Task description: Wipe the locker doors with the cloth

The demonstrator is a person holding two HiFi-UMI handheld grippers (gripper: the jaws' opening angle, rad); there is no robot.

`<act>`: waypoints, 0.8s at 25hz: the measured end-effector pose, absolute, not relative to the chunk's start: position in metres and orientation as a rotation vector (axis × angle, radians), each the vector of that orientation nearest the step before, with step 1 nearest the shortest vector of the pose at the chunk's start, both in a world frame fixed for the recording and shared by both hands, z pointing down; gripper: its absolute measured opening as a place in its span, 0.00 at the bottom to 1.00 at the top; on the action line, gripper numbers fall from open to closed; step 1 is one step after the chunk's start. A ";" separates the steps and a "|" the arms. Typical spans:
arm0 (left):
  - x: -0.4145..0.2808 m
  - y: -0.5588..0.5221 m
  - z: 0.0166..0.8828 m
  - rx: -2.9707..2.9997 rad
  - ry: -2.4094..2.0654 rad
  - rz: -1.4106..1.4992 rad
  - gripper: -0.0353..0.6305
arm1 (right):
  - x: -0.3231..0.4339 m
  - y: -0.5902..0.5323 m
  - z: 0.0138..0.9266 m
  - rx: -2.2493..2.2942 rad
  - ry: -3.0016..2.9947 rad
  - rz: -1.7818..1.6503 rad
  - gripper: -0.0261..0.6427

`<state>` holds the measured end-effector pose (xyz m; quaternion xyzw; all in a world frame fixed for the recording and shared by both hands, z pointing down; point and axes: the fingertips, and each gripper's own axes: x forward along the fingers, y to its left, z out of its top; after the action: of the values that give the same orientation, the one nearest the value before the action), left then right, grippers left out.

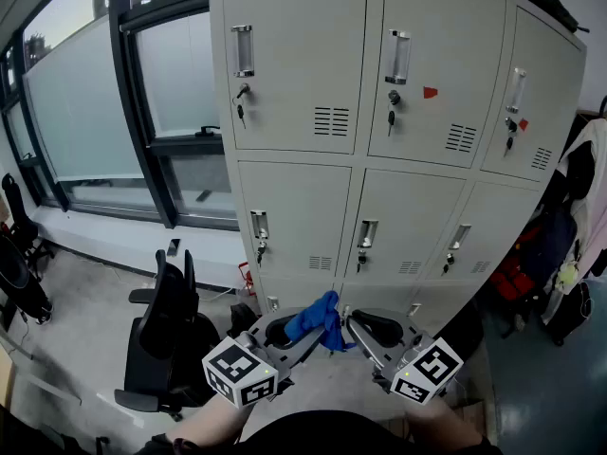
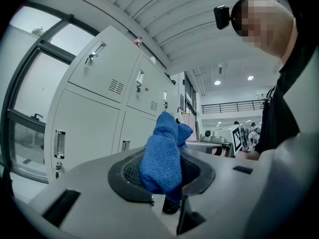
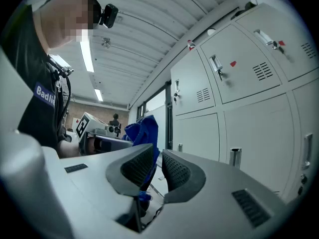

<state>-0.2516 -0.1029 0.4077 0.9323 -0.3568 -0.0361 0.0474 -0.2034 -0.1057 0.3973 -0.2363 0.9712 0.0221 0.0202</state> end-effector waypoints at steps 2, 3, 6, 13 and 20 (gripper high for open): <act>-0.252 -0.104 0.408 2.847 -1.084 -0.111 0.22 | -0.204 -0.107 0.397 -0.735 3.013 0.069 0.12; -0.252 -0.104 0.408 2.848 -1.082 -0.112 0.22 | -0.204 -0.107 0.398 -0.737 3.014 0.069 0.12; -0.253 -0.104 0.408 2.851 -1.072 -0.114 0.22 | -0.206 -0.107 0.399 -0.747 3.020 0.067 0.12; -0.260 -0.105 0.410 2.864 -1.057 -0.109 0.22 | -0.213 -0.105 0.398 -0.762 3.005 0.047 0.12; -0.274 -0.111 0.392 2.957 -1.092 -0.077 0.22 | -0.217 -0.105 0.399 -0.863 2.984 0.032 0.12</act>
<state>-0.2737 -0.1107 0.3923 0.9378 -0.3463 -0.0245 -0.0057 -0.2167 -0.1049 0.3987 -0.2777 0.9605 0.0104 0.0175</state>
